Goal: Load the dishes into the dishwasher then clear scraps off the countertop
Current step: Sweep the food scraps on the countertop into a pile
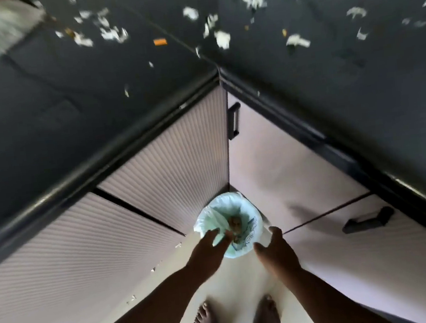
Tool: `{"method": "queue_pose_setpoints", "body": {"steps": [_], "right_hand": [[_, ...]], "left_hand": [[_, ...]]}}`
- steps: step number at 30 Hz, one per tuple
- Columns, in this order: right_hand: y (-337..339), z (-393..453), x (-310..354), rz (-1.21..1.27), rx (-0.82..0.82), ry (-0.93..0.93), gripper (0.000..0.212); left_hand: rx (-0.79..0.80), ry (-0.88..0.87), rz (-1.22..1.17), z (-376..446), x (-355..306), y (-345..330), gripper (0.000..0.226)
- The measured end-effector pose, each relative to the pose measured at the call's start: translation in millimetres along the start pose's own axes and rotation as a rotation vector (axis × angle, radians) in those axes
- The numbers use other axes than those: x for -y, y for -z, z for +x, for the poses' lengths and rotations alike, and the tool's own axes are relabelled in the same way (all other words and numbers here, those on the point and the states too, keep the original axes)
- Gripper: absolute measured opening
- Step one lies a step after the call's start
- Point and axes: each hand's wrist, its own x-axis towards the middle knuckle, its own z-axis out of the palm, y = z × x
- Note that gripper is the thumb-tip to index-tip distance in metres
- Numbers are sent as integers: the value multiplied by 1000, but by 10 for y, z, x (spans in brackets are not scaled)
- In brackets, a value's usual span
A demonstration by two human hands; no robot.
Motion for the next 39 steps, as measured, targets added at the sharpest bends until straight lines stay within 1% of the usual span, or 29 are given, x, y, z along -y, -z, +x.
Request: {"method": "queue_pose_setpoints", "body": {"steps": [2, 3, 6, 7, 8, 10, 12, 14, 16, 18, 20, 21, 24, 26, 27, 30, 33, 36, 39], "right_hand": [[163, -236, 257, -125, -55, 154, 51], [258, -356, 398, -191, -93, 235, 51], [487, -604, 726, -406, -167, 496, 66], [567, -701, 817, -451, -193, 568, 70], [641, -783, 905, -484, -251, 648, 72], [753, -916, 1058, -515, -328, 753, 75], [855, -1111, 1291, -544, -347, 851, 71], [925, -1349, 1581, -568, -415, 974, 64], [967, -1552, 1897, -584, -454, 1057, 61], [984, -1781, 2254, -628, -499, 1114, 60], [935, -1922, 2581, -644, -504, 1162, 63], [871, -1983, 2742, -647, -501, 1169, 65], [645, -2101, 3161, -676, -564, 1168, 68], [490, -2197, 3403, -667, -551, 1193, 71], [418, -2226, 3514, -668, -523, 1217, 71], [256, -2267, 3774, -704, -471, 1252, 73], [141, -2211, 4014, -714, -410, 1267, 74], [82, -2031, 4235, -706, -398, 1267, 74], [50, -1756, 4479, -678, -381, 1245, 74]], "left_hand": [[6, -131, 160, -273, -195, 90, 63], [-6, -231, 220, -411, -288, 143, 61], [-44, -482, 341, -772, -568, 334, 58], [-97, -580, 423, -900, -643, 437, 58], [-163, -667, 508, -1027, -689, 554, 57], [-238, -843, 589, -1190, -697, 745, 53], [-345, -989, 625, -1385, -791, 990, 47], [-460, -1106, 613, -1604, -951, 1271, 42], [-580, -1151, 579, -1719, -1053, 1570, 39], [-682, -1112, 540, -1822, -1074, 1926, 40], [-757, -1008, 538, -1899, -1040, 2253, 51], [-774, -928, 560, -1955, -981, 2428, 56], [-820, -732, 634, -2072, -720, 2906, 67], [-841, -631, 640, -2127, -564, 3178, 82], [-849, -581, 626, -2151, -497, 3301, 85], [-853, -442, 615, -2123, -351, 3588, 80], [-842, -358, 592, -2020, -330, 3775, 94], [-818, -306, 602, -1824, -387, 3938, 78], [-802, -273, 624, -1572, -495, 4087, 76]]}}
